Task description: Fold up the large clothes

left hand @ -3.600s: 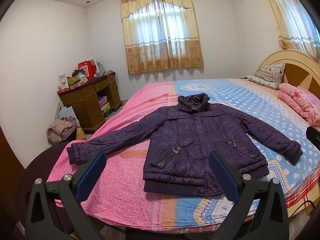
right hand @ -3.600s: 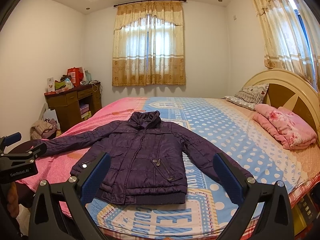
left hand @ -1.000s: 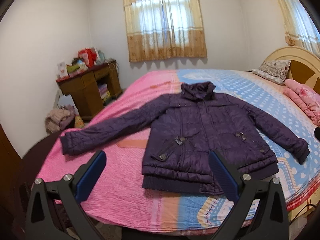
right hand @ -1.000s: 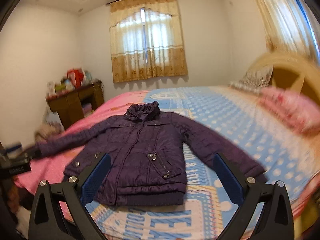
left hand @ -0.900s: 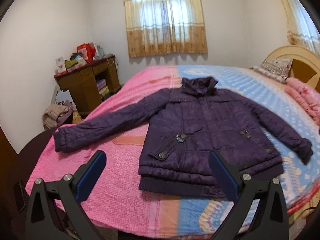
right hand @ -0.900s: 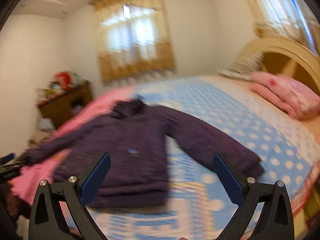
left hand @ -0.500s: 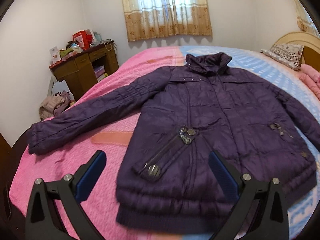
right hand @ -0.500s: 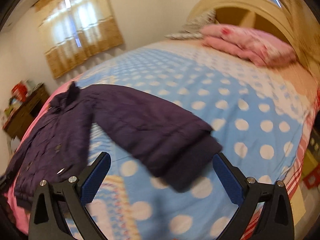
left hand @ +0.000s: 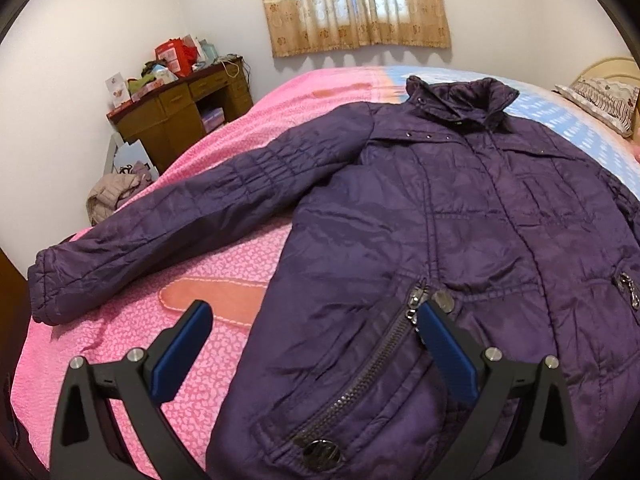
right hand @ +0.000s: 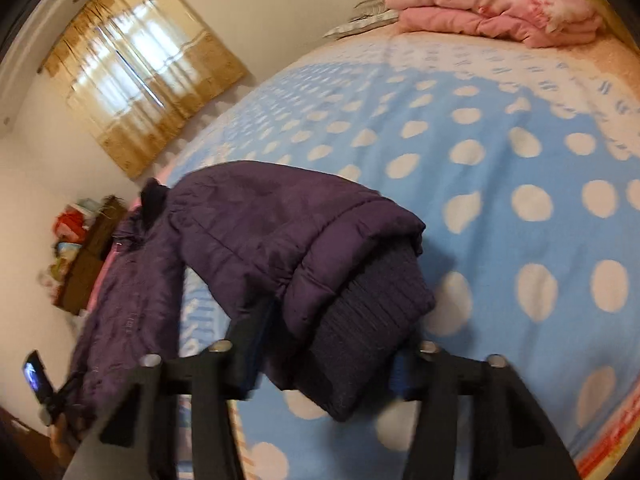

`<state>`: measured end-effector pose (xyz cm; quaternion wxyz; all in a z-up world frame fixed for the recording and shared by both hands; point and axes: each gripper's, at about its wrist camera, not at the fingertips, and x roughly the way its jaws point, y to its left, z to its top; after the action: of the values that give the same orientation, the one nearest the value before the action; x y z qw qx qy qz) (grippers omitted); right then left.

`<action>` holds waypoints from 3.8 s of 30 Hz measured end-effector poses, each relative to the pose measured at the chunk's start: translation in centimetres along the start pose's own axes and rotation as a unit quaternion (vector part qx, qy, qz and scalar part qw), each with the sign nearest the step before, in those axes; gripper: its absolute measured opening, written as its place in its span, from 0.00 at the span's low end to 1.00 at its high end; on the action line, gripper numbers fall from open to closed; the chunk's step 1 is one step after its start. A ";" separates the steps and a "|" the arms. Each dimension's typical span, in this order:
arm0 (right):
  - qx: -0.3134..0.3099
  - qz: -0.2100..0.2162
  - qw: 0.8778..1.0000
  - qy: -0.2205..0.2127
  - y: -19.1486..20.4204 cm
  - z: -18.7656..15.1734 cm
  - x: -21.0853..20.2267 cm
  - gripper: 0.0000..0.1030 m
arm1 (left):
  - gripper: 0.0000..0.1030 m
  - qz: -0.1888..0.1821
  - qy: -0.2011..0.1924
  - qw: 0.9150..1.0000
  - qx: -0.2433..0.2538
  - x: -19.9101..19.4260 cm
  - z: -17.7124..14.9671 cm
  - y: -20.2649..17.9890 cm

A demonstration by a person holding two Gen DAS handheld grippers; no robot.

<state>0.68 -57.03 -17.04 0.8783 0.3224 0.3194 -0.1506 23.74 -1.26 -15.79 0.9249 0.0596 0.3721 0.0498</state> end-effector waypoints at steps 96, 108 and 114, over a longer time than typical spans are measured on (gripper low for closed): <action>-0.335 0.035 0.939 0.061 32.9 5.1 29.7 0.72 | 1.00 -0.019 0.047 0.996 0.072 10.9 8.1 -6.3; -0.395 -0.024 0.916 0.074 33.9 3.5 31.4 0.75 | 1.00 -0.014 0.059 0.996 0.066 11.9 7.7 -6.4; -0.410 -0.039 0.908 0.071 34.6 3.1 31.7 0.76 | 1.00 -0.014 0.060 0.996 0.064 12.0 8.0 -6.4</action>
<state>42.20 -35.08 -19.78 0.9014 -0.0690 0.4271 -0.0173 38.19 -6.57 -19.23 0.8959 0.1101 0.4302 0.0168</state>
